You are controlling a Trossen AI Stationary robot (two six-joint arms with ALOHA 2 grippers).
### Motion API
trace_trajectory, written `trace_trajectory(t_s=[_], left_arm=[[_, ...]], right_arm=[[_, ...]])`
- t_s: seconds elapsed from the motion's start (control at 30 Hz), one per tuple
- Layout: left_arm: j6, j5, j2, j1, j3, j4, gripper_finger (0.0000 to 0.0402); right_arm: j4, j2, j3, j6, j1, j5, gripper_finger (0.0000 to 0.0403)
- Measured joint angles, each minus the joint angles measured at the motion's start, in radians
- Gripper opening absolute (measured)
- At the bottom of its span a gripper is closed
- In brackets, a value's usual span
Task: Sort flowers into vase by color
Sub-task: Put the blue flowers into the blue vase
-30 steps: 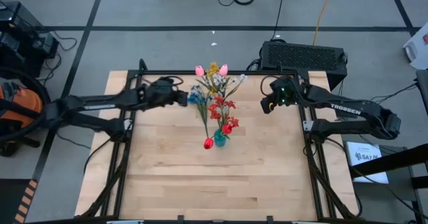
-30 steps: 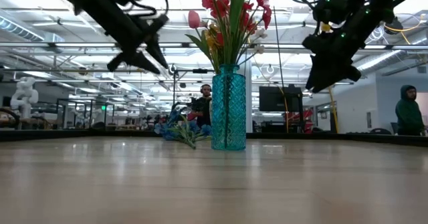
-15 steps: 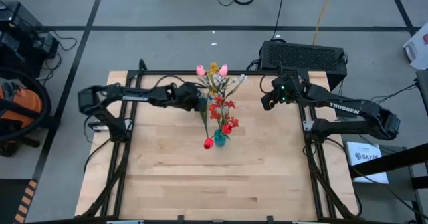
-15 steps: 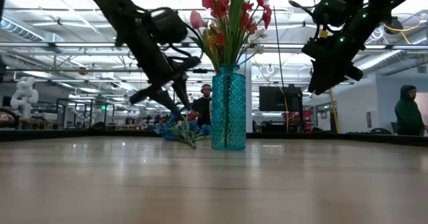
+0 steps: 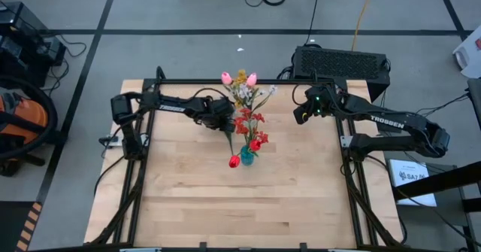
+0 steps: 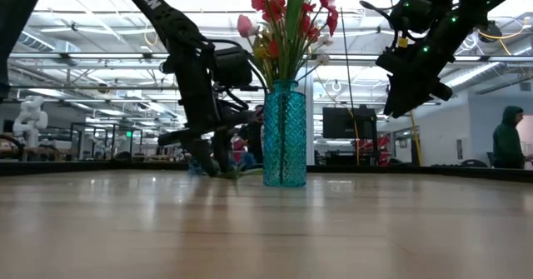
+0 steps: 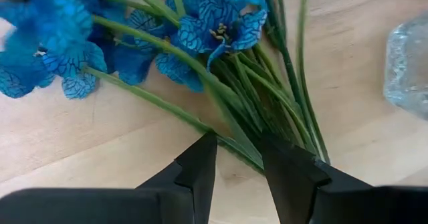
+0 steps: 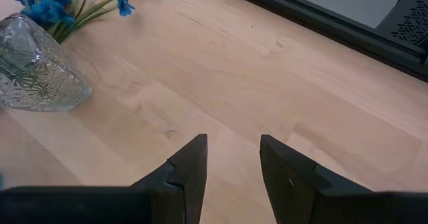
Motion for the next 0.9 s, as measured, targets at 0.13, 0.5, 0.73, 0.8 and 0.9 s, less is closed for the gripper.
trace_trajectory(t_s=[0.13,0.5,0.73,0.8,0.9], left_arm=[[0.018,-0.007,0.002,0.0,0.0,0.001,0.0129],[0.16,0.014,-0.021,0.037,0.0,-0.182,0.001],[0.188,-0.089,-0.127,0.023,-0.006,-0.517,0.0004],[0.19,-0.111,-0.168,0.019,-0.006,-0.59,0.0004],[0.185,-0.114,-0.226,0.016,-0.006,-0.63,0.0004]], right_arm=[[0.0,0.0,0.0,0.0,0.0,0.0,0.013],[0.0,0.0,0.0,-0.003,0.0,0.0,0.013],[-0.002,0.0,0.0,-0.003,0.0,-0.001,0.013],[-0.002,0.0,0.0,-0.006,0.0,0.0,0.013],[-0.002,0.0,0.0,-0.015,0.0,0.001,0.013]])
